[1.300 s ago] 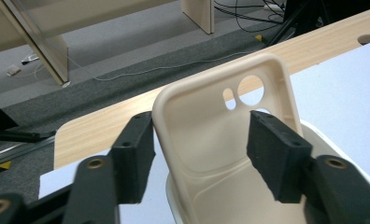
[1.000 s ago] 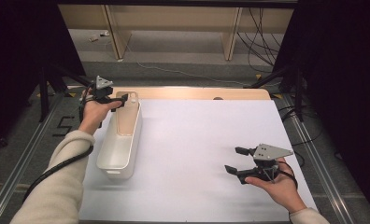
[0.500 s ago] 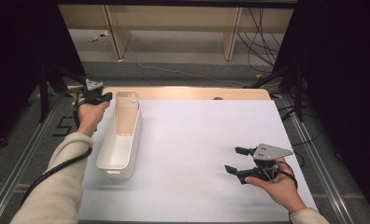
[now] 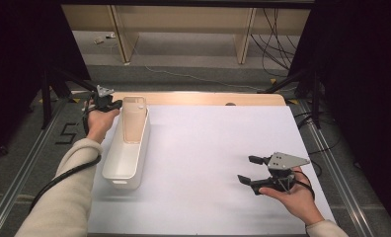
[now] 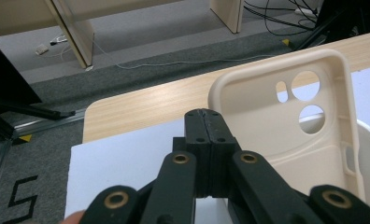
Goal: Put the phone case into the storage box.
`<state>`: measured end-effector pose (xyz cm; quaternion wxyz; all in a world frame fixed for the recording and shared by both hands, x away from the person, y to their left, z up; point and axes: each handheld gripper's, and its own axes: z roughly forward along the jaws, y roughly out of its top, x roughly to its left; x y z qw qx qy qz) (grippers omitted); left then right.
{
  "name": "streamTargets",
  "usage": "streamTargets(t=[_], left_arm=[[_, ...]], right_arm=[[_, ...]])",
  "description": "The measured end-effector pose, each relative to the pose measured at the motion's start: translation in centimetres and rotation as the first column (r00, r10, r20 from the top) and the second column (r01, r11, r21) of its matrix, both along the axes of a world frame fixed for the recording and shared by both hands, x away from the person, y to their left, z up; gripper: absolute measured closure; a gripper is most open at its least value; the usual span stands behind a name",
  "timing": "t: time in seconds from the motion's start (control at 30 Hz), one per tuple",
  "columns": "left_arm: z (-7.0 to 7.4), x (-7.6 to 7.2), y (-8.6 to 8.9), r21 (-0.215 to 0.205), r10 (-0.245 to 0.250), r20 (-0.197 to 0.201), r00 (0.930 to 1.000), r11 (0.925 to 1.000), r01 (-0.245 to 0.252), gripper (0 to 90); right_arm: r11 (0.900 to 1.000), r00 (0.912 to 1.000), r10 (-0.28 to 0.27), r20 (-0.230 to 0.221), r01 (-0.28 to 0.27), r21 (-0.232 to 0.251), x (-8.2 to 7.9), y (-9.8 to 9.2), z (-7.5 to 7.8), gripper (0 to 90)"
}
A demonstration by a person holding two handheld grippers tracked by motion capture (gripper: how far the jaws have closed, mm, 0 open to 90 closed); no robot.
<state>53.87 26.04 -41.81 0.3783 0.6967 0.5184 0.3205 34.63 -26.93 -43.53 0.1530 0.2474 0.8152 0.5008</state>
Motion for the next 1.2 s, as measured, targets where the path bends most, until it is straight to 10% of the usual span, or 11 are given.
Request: streamTargets(t=[0.63, 1.2], left_arm=[[0.6, -0.2, -0.3, 0.022, -0.022, 0.016, 0.9996, 0.9995, 0.022, 85.3], [2.0, -2.2, -0.6, 0.002, -0.057, 0.022, 0.9982, 0.9984, 0.057, 50.4]], right_arm=[[1.0, 1.0, -0.002, 0.004, 0.002, 0.0, 0.0, 0.0, 0.0, 23.3], [1.0, 1.0, 0.0, 0.001, 0.0, -0.003, 0.0, 0.1, 0.0, 23.3]])
